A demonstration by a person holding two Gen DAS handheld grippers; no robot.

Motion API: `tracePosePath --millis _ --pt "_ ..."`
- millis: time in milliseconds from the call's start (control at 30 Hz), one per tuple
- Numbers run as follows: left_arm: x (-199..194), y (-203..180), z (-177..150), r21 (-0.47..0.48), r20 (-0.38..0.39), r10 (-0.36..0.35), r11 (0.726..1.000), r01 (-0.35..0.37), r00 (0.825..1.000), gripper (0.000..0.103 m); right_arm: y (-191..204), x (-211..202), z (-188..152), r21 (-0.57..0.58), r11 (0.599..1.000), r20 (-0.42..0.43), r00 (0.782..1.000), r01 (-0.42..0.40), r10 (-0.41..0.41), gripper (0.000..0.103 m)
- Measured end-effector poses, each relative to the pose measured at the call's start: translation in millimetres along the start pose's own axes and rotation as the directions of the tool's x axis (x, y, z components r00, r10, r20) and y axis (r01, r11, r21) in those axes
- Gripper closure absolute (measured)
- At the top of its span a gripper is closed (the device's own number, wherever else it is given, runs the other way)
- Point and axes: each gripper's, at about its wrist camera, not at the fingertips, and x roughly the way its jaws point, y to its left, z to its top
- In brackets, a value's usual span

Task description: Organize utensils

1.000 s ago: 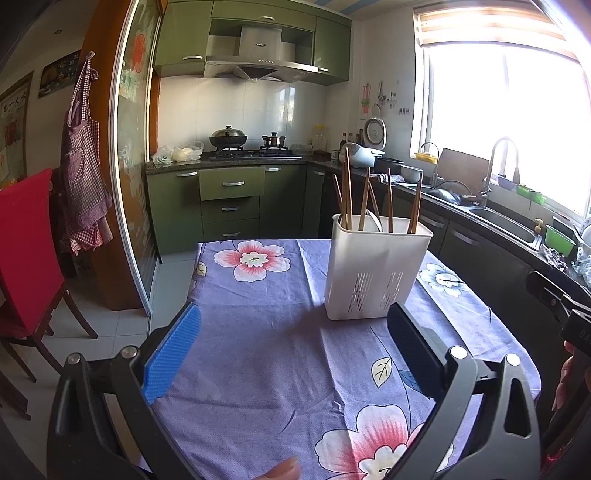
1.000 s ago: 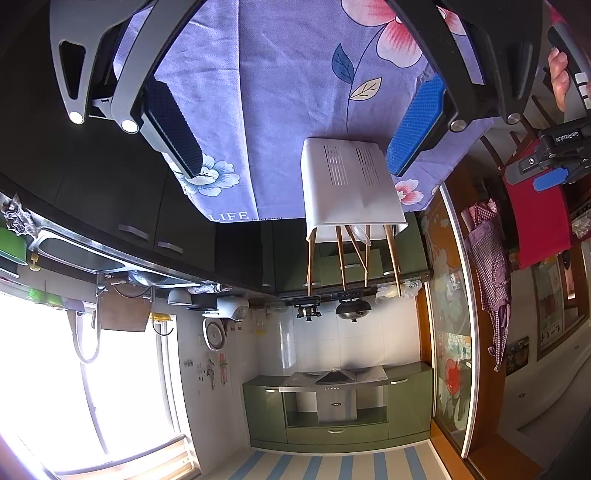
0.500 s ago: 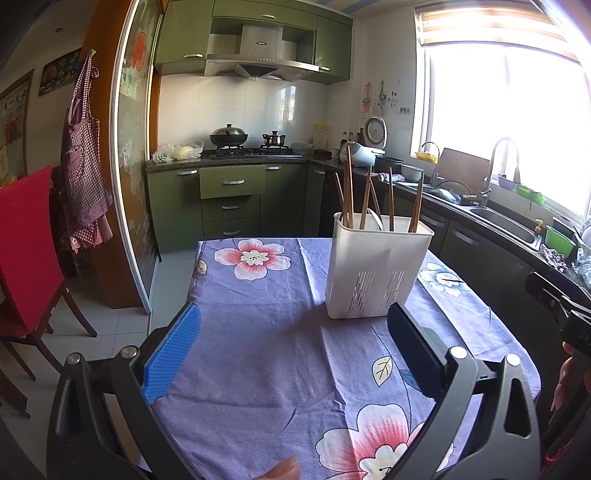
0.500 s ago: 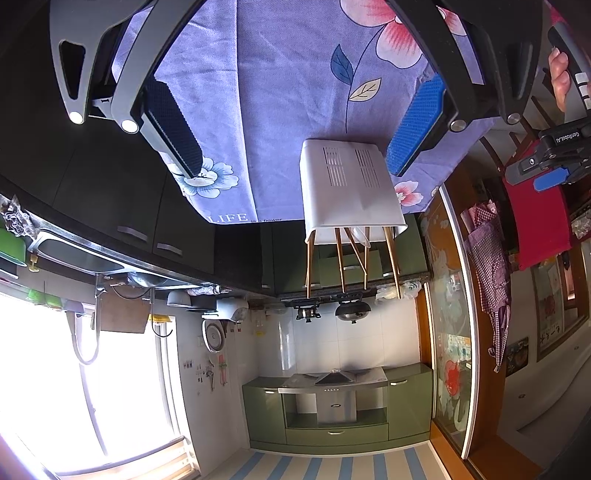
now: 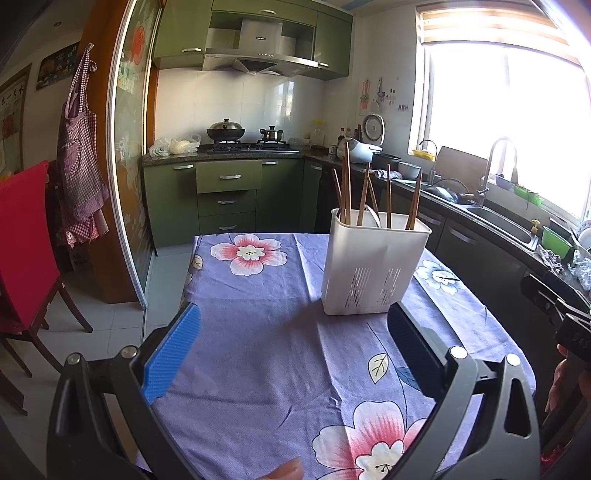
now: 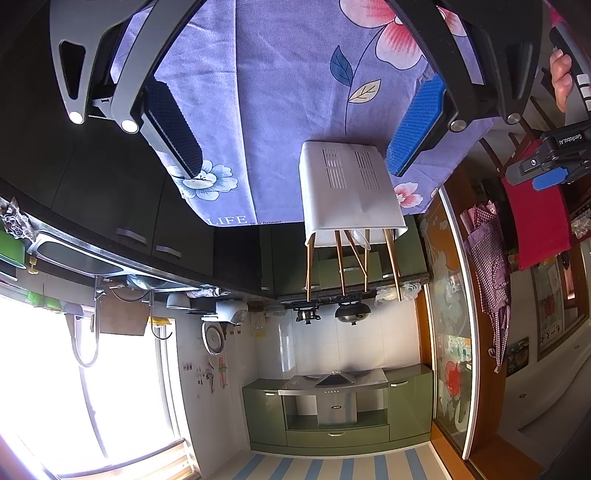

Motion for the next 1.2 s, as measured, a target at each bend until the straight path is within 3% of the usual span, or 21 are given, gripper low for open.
tracePosePath --millis 967,1200 --pt "-2.0 -2.0 2.0 0.004 0.008 -0.015 1.0 0.015 1.0 0.007 1.8 4.6 -4.7 -0.002 1.0 -0.012 1.0 -0.003 0.003 0.005" --pt "0.4 -2.7 2.1 0.003 -0.016 -0.048 0.999 0.048 0.999 0.007 1.8 5.1 -4.6 -0.003 1.0 -0.015 1.0 -0.003 0.003 0.005"
